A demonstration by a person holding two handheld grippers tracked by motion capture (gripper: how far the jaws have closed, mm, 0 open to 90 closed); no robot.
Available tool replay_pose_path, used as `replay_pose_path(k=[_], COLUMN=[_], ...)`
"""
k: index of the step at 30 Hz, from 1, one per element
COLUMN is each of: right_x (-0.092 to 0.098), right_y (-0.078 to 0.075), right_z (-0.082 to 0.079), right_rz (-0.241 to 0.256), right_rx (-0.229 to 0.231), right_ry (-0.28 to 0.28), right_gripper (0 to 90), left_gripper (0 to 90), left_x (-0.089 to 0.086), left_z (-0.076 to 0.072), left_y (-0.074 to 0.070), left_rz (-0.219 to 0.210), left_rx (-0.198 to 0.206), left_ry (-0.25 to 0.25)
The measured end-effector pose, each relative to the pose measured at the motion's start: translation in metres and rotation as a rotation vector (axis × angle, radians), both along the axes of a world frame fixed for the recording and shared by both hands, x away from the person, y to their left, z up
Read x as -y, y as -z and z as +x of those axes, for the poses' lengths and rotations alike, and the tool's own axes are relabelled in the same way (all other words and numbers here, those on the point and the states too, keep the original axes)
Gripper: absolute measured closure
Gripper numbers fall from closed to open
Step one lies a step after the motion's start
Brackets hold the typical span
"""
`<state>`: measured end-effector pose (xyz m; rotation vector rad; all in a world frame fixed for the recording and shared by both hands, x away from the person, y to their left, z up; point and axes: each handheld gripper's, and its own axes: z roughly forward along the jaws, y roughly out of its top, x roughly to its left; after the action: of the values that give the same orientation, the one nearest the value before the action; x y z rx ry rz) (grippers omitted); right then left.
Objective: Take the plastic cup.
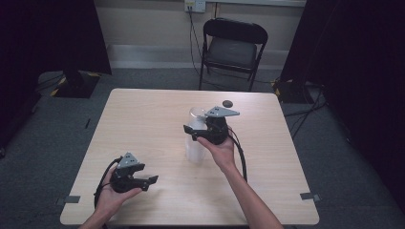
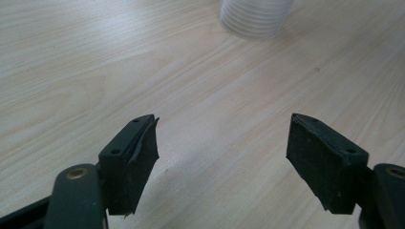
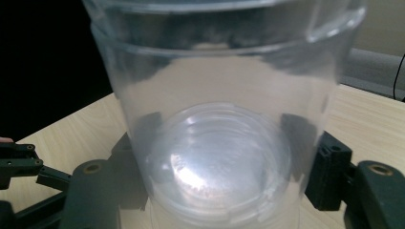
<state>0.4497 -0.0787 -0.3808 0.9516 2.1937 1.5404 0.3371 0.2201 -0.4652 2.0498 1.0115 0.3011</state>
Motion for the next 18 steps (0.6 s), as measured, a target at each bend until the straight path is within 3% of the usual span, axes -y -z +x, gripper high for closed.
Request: replay_pose_path(k=[18], right_x=[0.0052], right_y=[-0.0101], right_z=[-0.0042], right_rz=[0.034], right_rx=[0.013], right_ry=[0.014], right_gripper=[34.2], left_gripper=[21.2], left_x=[0.002], left_z=[-0.0001], left_y=[0.0014], left_rz=[0.017], left_rx=[-0.003], left_ry=[0.0])
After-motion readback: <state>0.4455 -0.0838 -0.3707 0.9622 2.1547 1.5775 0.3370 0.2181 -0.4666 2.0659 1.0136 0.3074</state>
